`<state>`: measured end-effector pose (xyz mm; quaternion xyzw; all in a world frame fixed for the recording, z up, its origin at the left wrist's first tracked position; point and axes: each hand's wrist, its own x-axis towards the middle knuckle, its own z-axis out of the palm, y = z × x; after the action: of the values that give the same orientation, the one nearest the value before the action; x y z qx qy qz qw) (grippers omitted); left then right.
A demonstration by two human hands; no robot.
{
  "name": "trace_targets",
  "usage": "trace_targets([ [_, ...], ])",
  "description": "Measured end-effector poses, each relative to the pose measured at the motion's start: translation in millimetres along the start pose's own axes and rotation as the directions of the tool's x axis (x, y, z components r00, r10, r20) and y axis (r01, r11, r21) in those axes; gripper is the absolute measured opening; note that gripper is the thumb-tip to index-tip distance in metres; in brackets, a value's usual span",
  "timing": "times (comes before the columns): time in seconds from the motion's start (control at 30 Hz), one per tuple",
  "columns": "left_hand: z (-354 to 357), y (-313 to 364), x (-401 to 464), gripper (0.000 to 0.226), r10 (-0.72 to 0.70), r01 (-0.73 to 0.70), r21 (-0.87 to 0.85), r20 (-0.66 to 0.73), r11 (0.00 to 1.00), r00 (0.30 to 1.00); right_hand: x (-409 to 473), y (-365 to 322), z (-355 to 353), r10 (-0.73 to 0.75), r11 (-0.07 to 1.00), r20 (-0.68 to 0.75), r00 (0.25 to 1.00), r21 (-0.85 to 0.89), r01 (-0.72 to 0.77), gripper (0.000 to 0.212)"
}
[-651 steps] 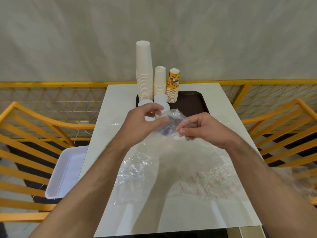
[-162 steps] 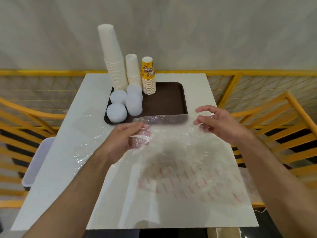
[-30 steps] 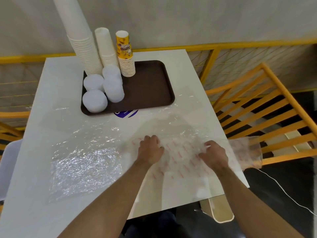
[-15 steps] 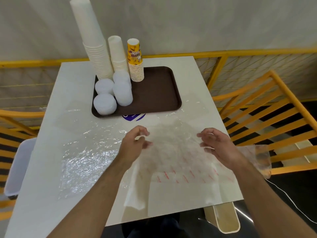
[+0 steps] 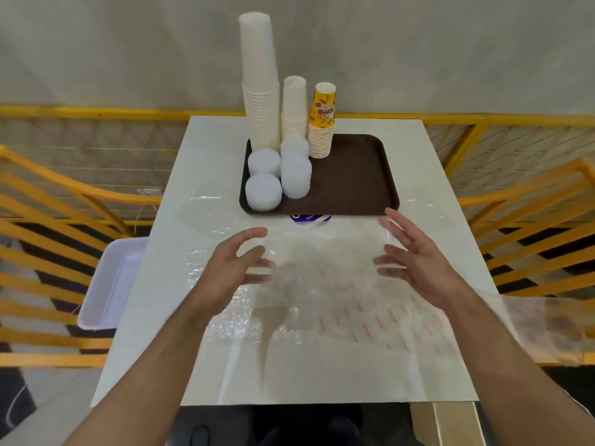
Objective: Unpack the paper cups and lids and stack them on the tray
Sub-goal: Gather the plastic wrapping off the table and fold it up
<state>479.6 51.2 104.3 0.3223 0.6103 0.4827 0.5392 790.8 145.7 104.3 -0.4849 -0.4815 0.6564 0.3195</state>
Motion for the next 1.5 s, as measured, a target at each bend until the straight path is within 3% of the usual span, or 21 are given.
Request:
trace_targets([
  [0.07, -19, 1, -5, 0.046, -0.034, 0.035, -0.026, 0.058, 0.999, 0.998, 0, 1, 18, 0.014, 0.999, 0.015, 1.000, 0.035, -0.014, 0.051],
  [0.2, -59, -3, -14, 0.079, -0.078, 0.071, 0.054, 0.137, 0.996, 0.988, -1, 13, 57, 0.001, 0.997, 0.006, 1.000, -0.074, -0.001, 0.036],
  [0.33, -96, -9, -23, 0.098, -0.115, 0.079, 0.217, 0.161, 0.973, 0.980, -6, 23, 84, 0.063, 0.985, 0.139, 0.988, -0.169, -0.039, 0.068],
  [0.43, -117, -12, -28, 0.104, -0.143, 0.074, 0.324, 0.194, 0.943, 0.970, -8, 32, 96, 0.197, 0.930, 0.225, 0.954, -0.352, -0.108, 0.092],
  [0.57, -141, -19, -31, 0.115, -0.215, 0.085, 0.451, 0.246, 0.888, 0.945, -13, 48, 108, 0.282, 0.853, 0.259, 0.924, -0.508, -0.118, 0.103],
  [0.9, -160, -40, -26, 0.123, -0.312, 0.124, 0.495, 0.317, 0.860, 0.895, -8, 64, 121, 0.388, 0.649, 0.251, 0.887, -0.757, -0.070, 0.113],
  [0.97, -163, -44, -25, 0.123, -0.318, 0.129, 0.489, 0.326, 0.863, 0.890, -5, 64, 122, 0.336, 0.593, 0.197, 0.921, -0.804, -0.044, 0.104],
  [1.03, -164, -47, -23, 0.124, -0.321, 0.127, 0.489, 0.338, 0.863, 0.885, -2, 68, 130, 0.125, 0.524, 0.131, 0.984, -0.850, 0.047, 0.084],
  [1.1, -163, -50, -21, 0.126, -0.326, 0.124, 0.497, 0.344, 0.859, 0.880, -1, 78, 145, 0.008, 0.438, 0.195, 0.981, -0.883, 0.172, 0.072],
  [1.17, -161, -52, -19, 0.126, -0.330, 0.116, 0.511, 0.349, 0.851, 0.877, 0, 95, 159, 0.079, 0.289, 0.294, 0.953, -0.921, 0.260, 0.077],
  [1.23, -160, -54, -17, 0.126, -0.331, 0.106, 0.526, 0.354, 0.844, 0.875, 1, 109, 166, 0.153, 0.175, 0.286, 0.946, -0.950, 0.258, 0.086],
  [1.5, -180, -54, -10, 0.125, -0.379, 0.079, 0.622, 0.367, 0.779, 0.850, 7, 114, 168, 0.137, 0.106, 0.266, 0.954, -0.962, 0.253, 0.097],
])
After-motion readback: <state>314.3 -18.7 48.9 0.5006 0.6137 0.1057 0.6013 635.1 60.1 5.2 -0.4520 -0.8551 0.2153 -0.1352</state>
